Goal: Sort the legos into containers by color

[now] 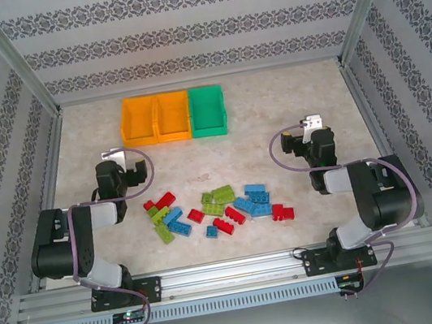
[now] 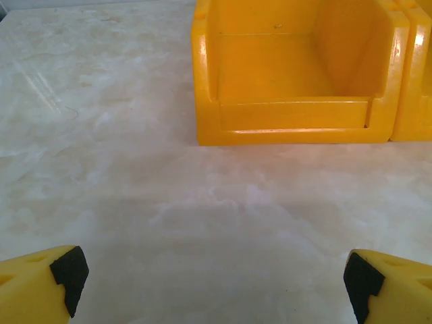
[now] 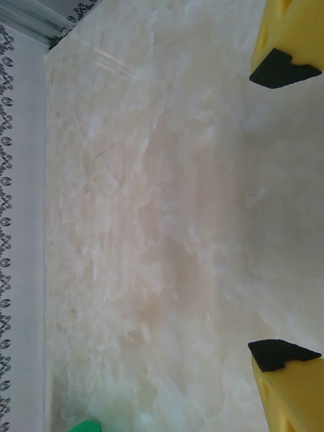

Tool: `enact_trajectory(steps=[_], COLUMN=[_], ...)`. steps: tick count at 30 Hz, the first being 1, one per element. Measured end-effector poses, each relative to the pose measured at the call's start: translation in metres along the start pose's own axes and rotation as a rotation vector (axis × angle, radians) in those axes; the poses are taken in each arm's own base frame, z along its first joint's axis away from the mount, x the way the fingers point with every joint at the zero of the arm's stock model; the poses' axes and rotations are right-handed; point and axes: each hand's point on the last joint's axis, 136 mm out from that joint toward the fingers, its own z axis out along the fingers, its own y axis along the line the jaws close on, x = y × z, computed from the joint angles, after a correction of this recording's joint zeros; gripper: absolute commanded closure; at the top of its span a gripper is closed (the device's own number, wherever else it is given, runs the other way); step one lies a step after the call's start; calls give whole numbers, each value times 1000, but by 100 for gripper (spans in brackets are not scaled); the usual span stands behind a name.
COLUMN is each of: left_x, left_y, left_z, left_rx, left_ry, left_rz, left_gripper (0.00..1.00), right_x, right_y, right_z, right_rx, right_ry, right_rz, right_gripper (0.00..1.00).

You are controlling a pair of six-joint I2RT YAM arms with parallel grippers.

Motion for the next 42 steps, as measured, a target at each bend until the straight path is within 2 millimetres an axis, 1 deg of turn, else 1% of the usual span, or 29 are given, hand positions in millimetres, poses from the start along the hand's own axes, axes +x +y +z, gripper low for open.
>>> enact_trajectory(steps=[24,27,29,30,31,33,34,35,36,37,38,39,40,41,42], left_x=[0,0,0,-5,-18,-54,-73,-92,-105,-116,-125,-128,-128,-124,-118], left_y=[0,0,2,3,5,5,6,6,7,8,8,9,9,9,9], left_z=[0,0,2,3,4,0,-6,-15,-22,-28,-33,-35,-37,-37,-37], left_rx=[0,0,-11,-21,-28,-28,-27,-26,-25,-26,-26,-27,-29,-32,-34], left_ry=[0,2,54,73,79,39,6,-28,-50,-65,-70,-65,-49,-27,-2], left_rz=[-2,-2,-11,-22,-36,-70,-92,-116,-136,-155,-173,-185,-199,-213,-226], left_gripper=[1,1,1,1,1,1,1,1,1,1,1,1,1,1,1], right_x=[0,0,0,0,0,-3,-7,-18,-29,-46,-64,-79,-94,-107,-114], right_y=[-1,-1,-1,-1,-1,-1,-1,0,1,4,8,14,21,32,43], right_z=[0,0,0,0,0,-1,-2,-2,-3,-5,-7,-9,-11,-12,-12], right_rx=[-5,-5,-4,-4,-4,0,3,4,0,-10,-24,-43,-66,-94,-120], right_ry=[2,2,3,4,8,29,47,62,63,55,43,35,33,40,52], right_rz=[2,3,4,3,4,2,5,18,26,47,71,87,100,111,111], right_gripper=[2,5,8,9,10,13,15,16,17,18,16,15,18,20,22])
